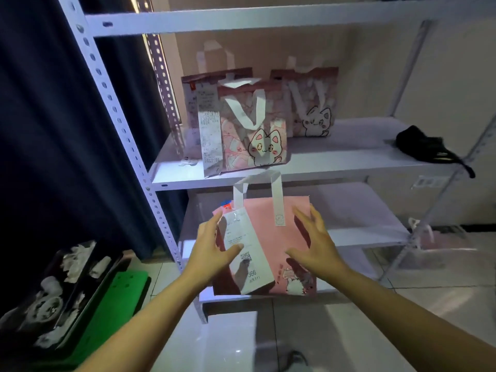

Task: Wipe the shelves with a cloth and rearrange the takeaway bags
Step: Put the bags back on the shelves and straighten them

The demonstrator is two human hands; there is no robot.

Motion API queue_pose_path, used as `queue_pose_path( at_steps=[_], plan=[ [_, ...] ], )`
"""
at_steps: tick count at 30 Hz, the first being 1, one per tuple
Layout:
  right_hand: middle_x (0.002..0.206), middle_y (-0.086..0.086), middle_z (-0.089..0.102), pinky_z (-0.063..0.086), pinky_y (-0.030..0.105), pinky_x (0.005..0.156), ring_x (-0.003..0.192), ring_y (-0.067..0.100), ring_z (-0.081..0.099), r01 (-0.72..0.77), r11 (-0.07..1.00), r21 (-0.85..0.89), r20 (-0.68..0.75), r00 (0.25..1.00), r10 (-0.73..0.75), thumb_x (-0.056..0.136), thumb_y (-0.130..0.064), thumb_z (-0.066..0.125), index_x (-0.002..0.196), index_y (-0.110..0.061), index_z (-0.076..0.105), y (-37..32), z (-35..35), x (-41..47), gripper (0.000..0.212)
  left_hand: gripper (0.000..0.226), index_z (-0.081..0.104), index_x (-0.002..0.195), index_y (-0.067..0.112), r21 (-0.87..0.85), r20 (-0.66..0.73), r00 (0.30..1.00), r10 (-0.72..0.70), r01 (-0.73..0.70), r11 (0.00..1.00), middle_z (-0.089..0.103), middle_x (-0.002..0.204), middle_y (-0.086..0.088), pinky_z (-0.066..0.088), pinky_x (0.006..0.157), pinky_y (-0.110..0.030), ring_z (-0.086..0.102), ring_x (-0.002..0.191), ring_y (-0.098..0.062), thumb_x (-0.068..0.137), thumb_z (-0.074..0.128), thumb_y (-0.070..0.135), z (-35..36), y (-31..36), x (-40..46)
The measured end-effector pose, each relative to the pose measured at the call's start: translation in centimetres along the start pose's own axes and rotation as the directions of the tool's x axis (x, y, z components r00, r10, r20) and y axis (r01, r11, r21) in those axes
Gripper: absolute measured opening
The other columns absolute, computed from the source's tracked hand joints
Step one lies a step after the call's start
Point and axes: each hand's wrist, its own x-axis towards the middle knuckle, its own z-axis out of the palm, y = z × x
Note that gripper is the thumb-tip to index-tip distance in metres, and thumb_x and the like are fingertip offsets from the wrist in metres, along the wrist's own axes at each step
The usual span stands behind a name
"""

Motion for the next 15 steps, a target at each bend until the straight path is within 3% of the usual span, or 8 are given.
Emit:
queue_pose_path(
  at_steps=[3,8,11,14,15],
  plan=[
    [0.157,-0.012,-0.004,0.039,0.037,0.105,0.140,0.021,0.026,0.018,1.000,-0.025,-0.173,0.985,-0.022,0.078,-0.029,0.075,0.146,-0.041,0.022,-1.1,-2.2,-0.2,0.087,0.082,0.028,0.141,0.040,0.010,-0.026,0.988,0.153,-0.152,0.988,0.034,0.122,0.014,0.046,0.098,-0.036,0.044,0.116,-0.006,0.078,0.077,0.026,-0.3,2.8,0.4],
    [0.157,-0.011,0.002,0.025,0.025,0.108,0.133,0.000,0.019,0.119,0.993,0.014,-0.444,0.890,-0.100,0.077,-0.030,0.076,0.144,-0.034,0.032,-3.0,-6.9,0.9,0.080,0.083,0.027,0.145,0.032,0.037,-0.068,0.922,0.382,-0.380,0.924,0.035,0.132,0.013,0.032,0.096,-0.018,0.036,0.121,0.000,0.079,0.076,0.026,-0.1,8.8,1.6],
    [0.155,-0.011,0.009,0.032,0.034,0.111,0.137,0.013,0.031,0.168,0.985,0.036,-0.538,0.834,-0.122,0.078,-0.030,0.076,0.141,-0.036,0.034,-3.5,-10.0,2.1,0.076,0.080,0.028,0.144,0.028,0.049,-0.070,0.872,0.484,-0.482,0.875,0.033,0.136,0.011,0.033,0.095,-0.015,0.036,0.123,-0.003,0.079,0.076,0.029,0.5,12.3,2.8],
    [0.155,-0.009,0.011,0.034,0.041,0.112,0.139,0.018,0.031,0.193,0.980,0.038,-0.592,0.795,-0.134,0.079,-0.030,0.074,0.140,-0.040,0.034,-2.9,-12.8,3.2,0.073,0.081,0.027,0.145,0.026,0.059,-0.063,0.841,0.538,-0.535,0.843,0.032,0.136,0.011,0.026,0.092,0.000,0.033,0.120,0.003,0.080,0.075,0.026,1.7,15.2,4.5],
    [0.155,-0.009,0.011,0.034,0.044,0.112,0.139,0.019,0.030,0.200,0.979,0.034,-0.606,0.783,-0.139,0.080,-0.030,0.074,0.139,-0.040,0.034,-2.5,-13.7,3.7,0.073,0.082,0.027,0.146,0.025,0.066,-0.066,0.831,0.553,-0.549,0.833,0.032,0.138,0.009,0.025,0.097,-0.003,0.032,0.124,0.001,0.079,0.076,0.026,2.2,16.1,5.1]
  ],
)
